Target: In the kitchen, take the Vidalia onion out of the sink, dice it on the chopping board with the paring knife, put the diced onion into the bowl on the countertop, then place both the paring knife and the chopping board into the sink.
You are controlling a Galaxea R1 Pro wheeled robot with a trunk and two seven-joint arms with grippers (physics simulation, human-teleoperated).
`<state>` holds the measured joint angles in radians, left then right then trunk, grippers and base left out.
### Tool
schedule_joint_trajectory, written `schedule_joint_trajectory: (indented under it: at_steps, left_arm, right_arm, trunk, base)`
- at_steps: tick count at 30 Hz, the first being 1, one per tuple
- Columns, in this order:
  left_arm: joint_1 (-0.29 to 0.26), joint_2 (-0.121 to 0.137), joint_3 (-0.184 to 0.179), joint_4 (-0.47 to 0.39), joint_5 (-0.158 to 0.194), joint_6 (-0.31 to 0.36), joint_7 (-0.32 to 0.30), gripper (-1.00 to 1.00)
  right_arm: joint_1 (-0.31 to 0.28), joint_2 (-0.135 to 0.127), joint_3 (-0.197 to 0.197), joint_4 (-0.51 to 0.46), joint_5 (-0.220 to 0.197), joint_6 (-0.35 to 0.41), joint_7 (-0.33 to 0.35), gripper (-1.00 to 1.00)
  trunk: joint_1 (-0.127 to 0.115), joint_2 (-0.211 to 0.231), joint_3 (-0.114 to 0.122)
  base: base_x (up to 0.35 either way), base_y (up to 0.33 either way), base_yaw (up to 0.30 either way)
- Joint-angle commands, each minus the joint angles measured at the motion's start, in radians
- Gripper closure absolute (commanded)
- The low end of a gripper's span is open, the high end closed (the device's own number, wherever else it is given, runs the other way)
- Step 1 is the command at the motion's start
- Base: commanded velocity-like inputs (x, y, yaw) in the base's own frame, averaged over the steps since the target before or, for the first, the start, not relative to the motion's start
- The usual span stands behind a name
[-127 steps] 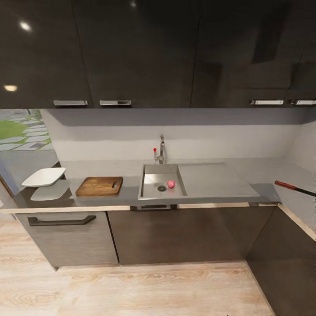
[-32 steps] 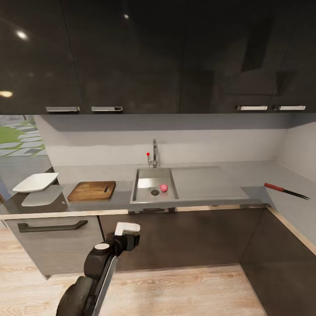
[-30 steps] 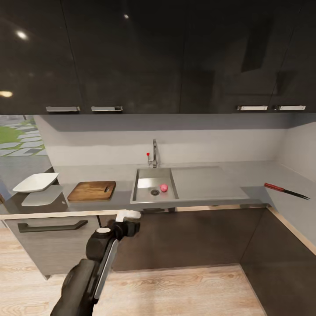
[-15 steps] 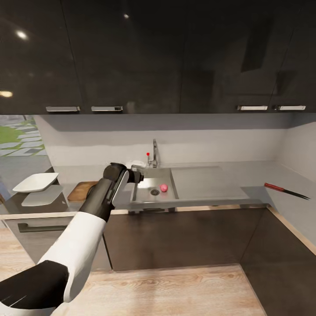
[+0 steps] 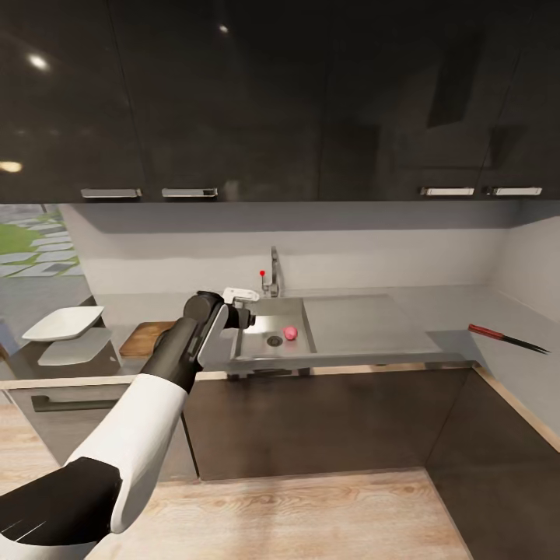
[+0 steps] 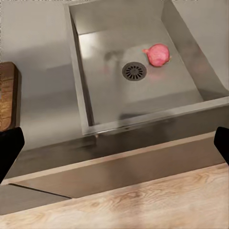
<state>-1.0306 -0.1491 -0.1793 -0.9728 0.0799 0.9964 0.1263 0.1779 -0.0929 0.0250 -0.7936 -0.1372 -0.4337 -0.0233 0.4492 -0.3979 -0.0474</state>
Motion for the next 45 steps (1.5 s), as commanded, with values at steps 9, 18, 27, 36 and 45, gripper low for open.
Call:
schedule_joint_trajectory:
  at_steps: [9,18,27,36,45]
  left_arm:
    - [-0.001,0.000,0.000,0.035,0.011,0.003,0.011,-1.00]
    - [0.000,0.000,0.001,0.094,0.011,-0.001,0.009,-1.00]
    - [-0.001,0.000,0.003,0.189,0.009,-0.076,0.009,-1.00]
    - [-0.001,0.000,0.006,0.222,0.009,-0.093,0.009,-1.00]
    - [0.000,-0.001,0.005,0.326,0.028,-0.170,0.008,-1.00]
  right_arm:
    - [0.000,0.001,0.003,0.011,-0.010,-0.001,-0.003,-1.00]
    - [0.000,0.001,0.003,0.011,-0.013,0.000,-0.004,-1.00]
    - [0.000,0.001,0.003,0.011,-0.013,0.000,-0.004,-1.00]
    - [0.000,0.001,0.003,0.011,-0.013,0.000,-0.004,-1.00]
    - [0.000,0.001,0.003,0.011,-0.013,0.000,-0.004,-1.00]
  trunk:
    - [0.001,-0.002,-0.002]
    - [0.001,-0.002,-0.002]
    - [0.001,-0.002,-0.002]
    - [0.001,-0.002,-0.002]
    - [0.001,-0.002,-0.002]
  base:
    - [0.178,-0.180,0.000]
    - [0.249,-0.216,0.000]
    - [0.302,-0.085,0.000]
    - [0.315,-0.004,0.000]
    - [0.218,-0.048,0.000]
